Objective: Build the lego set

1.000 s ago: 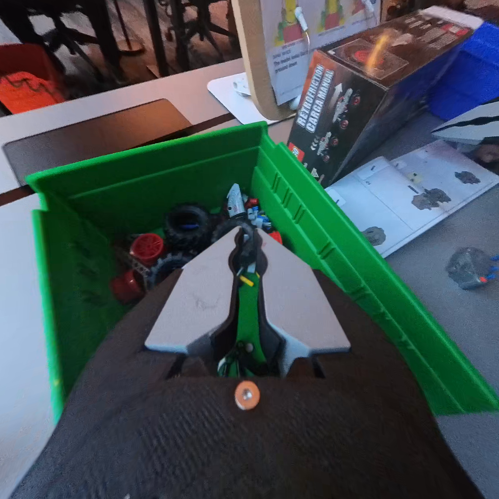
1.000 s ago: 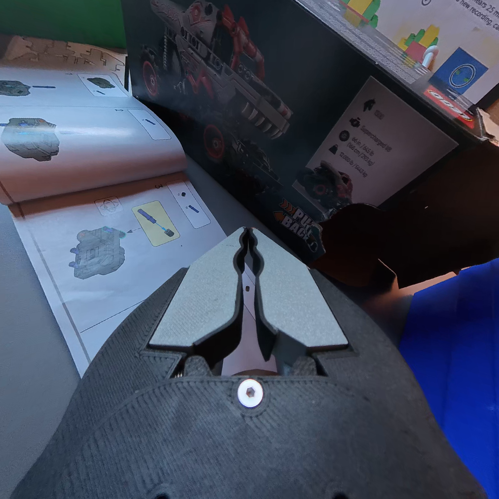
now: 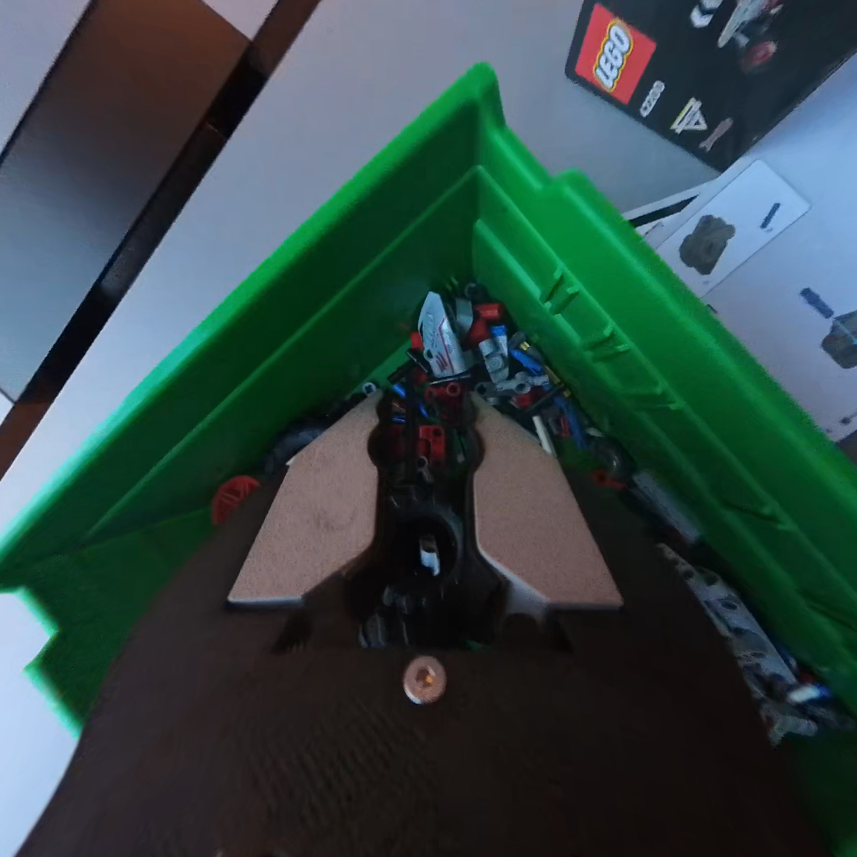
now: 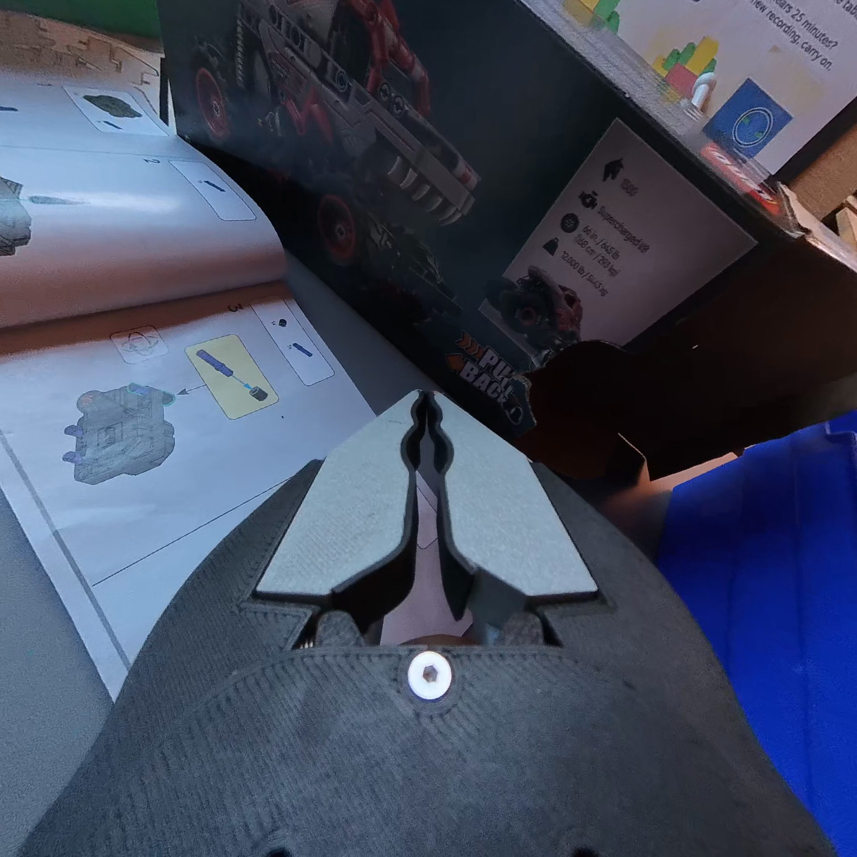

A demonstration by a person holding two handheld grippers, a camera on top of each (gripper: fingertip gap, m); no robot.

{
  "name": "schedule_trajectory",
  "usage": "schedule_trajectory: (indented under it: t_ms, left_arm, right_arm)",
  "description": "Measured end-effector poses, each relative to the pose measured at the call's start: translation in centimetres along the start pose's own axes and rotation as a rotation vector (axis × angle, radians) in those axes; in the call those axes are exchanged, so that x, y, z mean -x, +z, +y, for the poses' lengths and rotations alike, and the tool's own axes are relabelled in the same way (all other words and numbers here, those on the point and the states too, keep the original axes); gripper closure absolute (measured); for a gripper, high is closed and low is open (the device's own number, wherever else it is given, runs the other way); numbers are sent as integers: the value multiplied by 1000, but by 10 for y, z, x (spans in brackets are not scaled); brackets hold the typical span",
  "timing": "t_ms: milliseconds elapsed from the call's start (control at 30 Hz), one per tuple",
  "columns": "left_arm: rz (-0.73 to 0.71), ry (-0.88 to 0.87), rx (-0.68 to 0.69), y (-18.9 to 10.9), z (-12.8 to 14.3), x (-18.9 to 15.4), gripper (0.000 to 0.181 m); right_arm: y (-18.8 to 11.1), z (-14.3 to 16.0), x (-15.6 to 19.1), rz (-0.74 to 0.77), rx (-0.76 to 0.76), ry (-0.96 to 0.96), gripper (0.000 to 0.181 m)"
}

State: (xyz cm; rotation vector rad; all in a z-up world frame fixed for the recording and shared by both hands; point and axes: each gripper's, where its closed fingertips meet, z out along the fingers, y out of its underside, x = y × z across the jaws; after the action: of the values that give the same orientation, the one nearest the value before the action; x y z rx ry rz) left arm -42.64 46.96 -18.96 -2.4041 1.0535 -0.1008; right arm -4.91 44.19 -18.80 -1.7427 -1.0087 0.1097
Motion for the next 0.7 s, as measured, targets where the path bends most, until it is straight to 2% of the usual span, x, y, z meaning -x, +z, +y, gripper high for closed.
schedule_trajectory:
  t_ms: [100,133,167,233,333,433,567,633,700]
  left_arm:
    - [-11,18,54,19,9,1,151]
    - [-27,37,74,19,12,2,156]
    - [-35,60,108,17,18,1,177]
    - [75,103,233,14,42,-18,181]
    - [204,101,291,-2,55,-38,181]
    - [237,96,236,-25,49,-41,181]
    - [25,22,56,-58,18,-1,181]
    - [-51,8,-18,-62,5,13,181]
    - [-14,-12,-44,-53,-2,9,181]
  right_arm:
    - [1,1,1,0,7,-8,181]
    - [1,1,1,0,8,-10,181]
    - [1,1,1,-1,9,-12,181]
    - [1,2,2,-2,13,-17,181]
    - [2,2,2,-3,16,-24,181]
    - [2,2,4,-9,18,-30,181]
    - [3,3,5,-13,24,-40,181]
    - [3,3,5,-14,26,-45,181]
    - [3,3,6,-14,26,-47,181]
